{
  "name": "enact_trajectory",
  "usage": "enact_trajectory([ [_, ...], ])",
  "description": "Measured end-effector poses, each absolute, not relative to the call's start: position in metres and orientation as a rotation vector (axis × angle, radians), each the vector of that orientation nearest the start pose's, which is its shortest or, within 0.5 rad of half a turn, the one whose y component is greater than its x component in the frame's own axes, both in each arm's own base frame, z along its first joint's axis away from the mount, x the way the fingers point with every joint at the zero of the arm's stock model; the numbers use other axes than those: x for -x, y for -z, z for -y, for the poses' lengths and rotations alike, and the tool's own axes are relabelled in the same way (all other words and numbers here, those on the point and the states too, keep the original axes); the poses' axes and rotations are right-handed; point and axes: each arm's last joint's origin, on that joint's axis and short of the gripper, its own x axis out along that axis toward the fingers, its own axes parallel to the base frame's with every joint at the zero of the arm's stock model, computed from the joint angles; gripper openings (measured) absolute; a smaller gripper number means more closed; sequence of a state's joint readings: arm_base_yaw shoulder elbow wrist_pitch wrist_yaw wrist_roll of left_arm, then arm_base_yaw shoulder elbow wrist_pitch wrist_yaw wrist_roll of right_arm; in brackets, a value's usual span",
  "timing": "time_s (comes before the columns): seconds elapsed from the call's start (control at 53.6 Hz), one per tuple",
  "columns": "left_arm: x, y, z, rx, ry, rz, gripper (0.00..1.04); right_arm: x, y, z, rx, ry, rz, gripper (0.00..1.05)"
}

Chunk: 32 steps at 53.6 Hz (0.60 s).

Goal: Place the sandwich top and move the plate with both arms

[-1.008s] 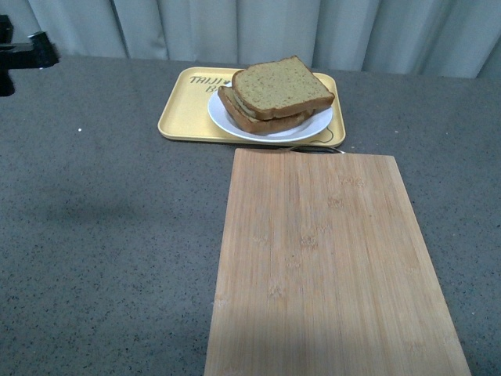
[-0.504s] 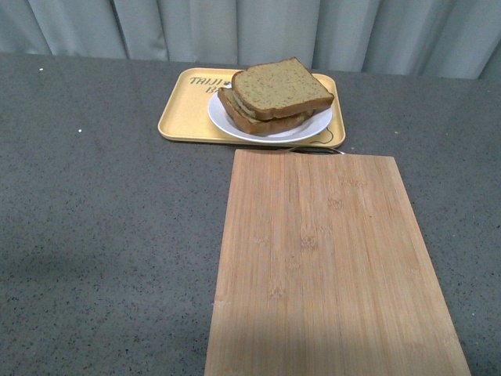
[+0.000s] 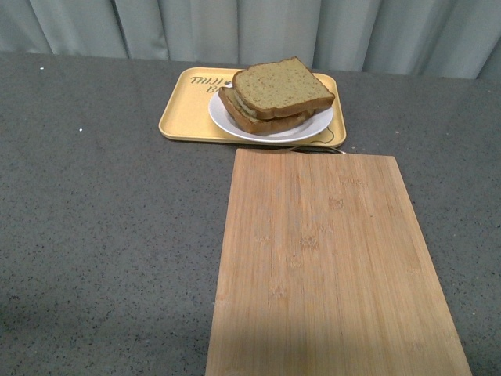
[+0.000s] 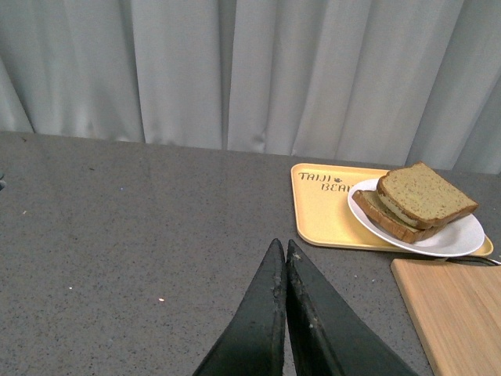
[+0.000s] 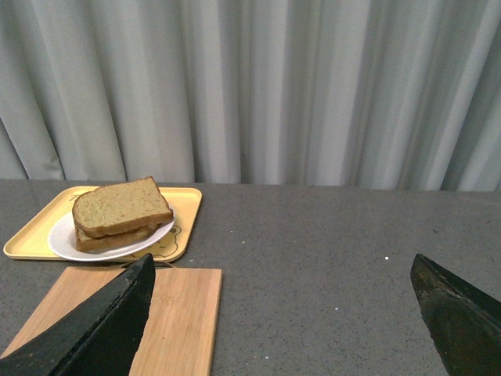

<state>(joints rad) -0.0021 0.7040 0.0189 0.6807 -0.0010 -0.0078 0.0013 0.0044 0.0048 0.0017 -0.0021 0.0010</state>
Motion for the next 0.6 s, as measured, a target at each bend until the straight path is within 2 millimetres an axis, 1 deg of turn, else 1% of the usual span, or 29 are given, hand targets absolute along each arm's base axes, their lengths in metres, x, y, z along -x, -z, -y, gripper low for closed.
enact_trajectory([
  [0.187,-0.132,-0.170,0.000,0.008,0.002,0.012,0.04,-0.098,-0.165,0.000,-0.001,-0.003,0.002,0.95],
  [0.597,-0.119,-0.173,0.000,0.008,0.002,0.022,0.04,-0.098,-0.165,0.000,-0.001,-0.003,0.002,0.95],
])
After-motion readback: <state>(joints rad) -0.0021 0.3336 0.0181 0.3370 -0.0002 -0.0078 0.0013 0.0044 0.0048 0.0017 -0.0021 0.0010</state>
